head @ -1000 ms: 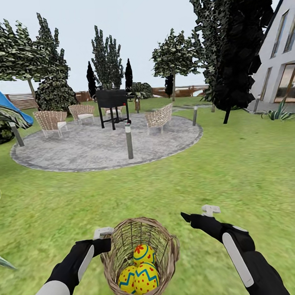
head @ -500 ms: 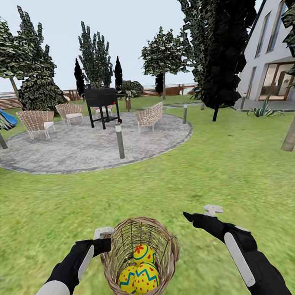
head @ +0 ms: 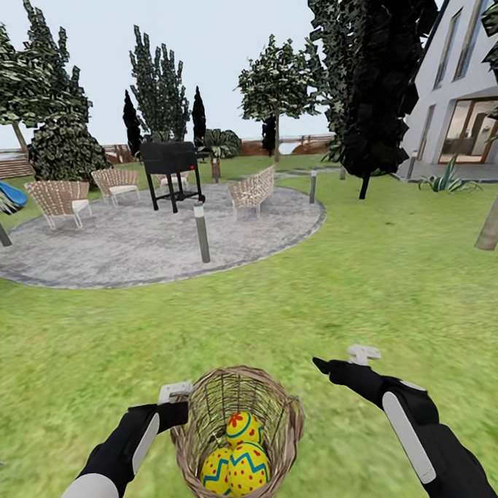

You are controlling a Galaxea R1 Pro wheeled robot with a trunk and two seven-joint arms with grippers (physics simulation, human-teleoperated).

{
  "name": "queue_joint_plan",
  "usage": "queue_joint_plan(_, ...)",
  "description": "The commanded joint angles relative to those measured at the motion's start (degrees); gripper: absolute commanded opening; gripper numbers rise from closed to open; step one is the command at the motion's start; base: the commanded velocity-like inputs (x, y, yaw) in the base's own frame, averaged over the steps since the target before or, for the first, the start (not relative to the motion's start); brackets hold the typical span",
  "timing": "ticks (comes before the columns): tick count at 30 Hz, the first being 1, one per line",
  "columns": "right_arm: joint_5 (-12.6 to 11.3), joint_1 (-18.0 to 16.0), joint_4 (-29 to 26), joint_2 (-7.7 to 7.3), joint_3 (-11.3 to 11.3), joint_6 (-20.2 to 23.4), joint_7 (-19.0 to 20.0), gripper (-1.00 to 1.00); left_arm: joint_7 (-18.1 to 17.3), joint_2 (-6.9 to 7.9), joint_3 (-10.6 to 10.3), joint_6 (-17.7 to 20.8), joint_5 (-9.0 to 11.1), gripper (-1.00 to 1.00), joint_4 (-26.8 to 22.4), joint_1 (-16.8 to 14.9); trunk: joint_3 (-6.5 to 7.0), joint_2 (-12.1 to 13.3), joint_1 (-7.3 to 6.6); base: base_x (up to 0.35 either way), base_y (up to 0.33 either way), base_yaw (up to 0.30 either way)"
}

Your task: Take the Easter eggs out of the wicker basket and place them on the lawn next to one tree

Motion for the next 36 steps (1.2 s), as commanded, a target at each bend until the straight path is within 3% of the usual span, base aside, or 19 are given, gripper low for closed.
queue_joint_plan(1,0.0,0.0,0.0,-0.03,-0.1,0.3,0.3,1.00,0.0,0.01,0.0,0.3,0.9,-1.00,-0.1,0.0,0.03,0.4,-0.23,0.000,0.000,0.000)
queue_joint_plan(15,0.0,0.0,0.0,-0.08,-0.1,0.3,0.3,1.00,0.2,-0.29,0.3,0.5,0.9,-1.00,0.1,0.0,1.27,6.0,-3.30,0.000,0.000,0.000)
queue_joint_plan(20,0.0,0.0,0.0,-0.08,-0.1,0.3,0.3,1.00,0.2,-0.41,3.5,0.5,0.9,-1.00,0.1,0.0,1.74,8.0,-4.40,0.000,0.000,0.000)
queue_joint_plan(36,0.0,0.0,0.0,-0.13,-0.1,0.3,0.3,1.00,0.2,-0.42,3.7,0.5,0.9,-1.00,0.1,0.0,3.17,14.4,-7.92,0.000,0.000,0.000)
